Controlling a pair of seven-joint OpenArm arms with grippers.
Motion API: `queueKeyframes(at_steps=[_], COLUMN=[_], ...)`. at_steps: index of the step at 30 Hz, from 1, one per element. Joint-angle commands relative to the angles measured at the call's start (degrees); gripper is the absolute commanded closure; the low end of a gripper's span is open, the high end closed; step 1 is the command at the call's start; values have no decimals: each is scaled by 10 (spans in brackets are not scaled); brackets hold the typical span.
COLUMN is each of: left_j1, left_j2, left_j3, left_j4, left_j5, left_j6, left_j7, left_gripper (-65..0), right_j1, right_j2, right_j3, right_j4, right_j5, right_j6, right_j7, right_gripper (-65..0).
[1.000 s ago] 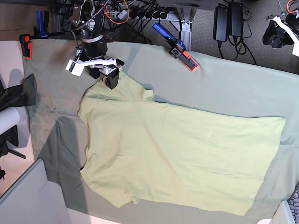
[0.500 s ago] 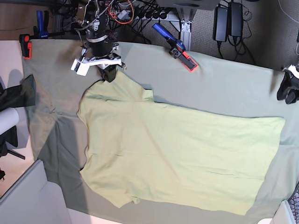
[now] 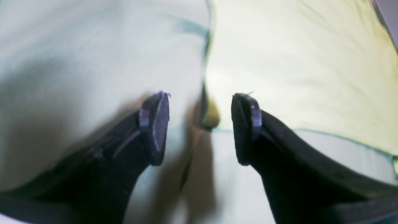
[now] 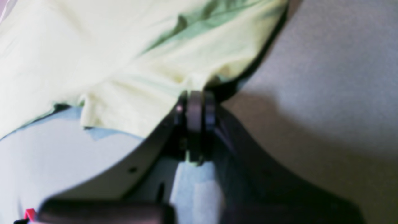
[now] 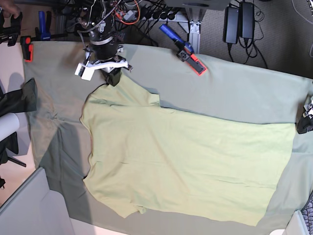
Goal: Fold the T-shirt properly
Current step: 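Grasp the shirt's shoulder with the right gripper and the hem corner with the left, then lift the shirt edge with both grippers and fold it over the body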
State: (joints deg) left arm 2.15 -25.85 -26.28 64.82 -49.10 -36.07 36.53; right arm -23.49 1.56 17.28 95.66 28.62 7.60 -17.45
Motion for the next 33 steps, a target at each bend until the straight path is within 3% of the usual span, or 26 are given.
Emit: queueKeyframes(at_steps=[1, 4, 11, 19, 21, 25, 30, 33], left_j1=[-15, -20, -23, -23, -23, -23, -23, -23], left_j2=[-11, -11, -3, 9, 9, 9, 2, -16], left_j3=[-2, 11, 65, 72, 72, 72, 62, 57], left_j4=[-1, -8, -8, -8, -8, -7, -7, -7], left_j5=[-22, -43, -42, -25, -25, -25, -30, -65], left_j6=[-10, -23, -23, -23, -23, -24, -39, -39], left_j7=[1, 30, 25, 20, 6, -12, 5, 35], left_gripper=[-357, -357, -357, -355, -287, 0, 0, 0], right_j1=[1, 1, 2, 1, 2, 1, 3, 0], right_j2=[2, 2, 2, 2, 2, 2, 2, 3], right_j3=[1, 1, 1, 1, 1, 1, 1, 1], right_j4=[8, 8, 8, 8, 8, 8, 12, 22], right_j5=[-1, -1, -2, -1, -2, -2, -1, -1], right_j6=[3, 3, 3, 3, 3, 4, 45, 47], right_j7=[7, 7, 7, 7, 7, 7, 7, 6], right_gripper=[0, 0, 0, 0, 0, 0, 0, 0])
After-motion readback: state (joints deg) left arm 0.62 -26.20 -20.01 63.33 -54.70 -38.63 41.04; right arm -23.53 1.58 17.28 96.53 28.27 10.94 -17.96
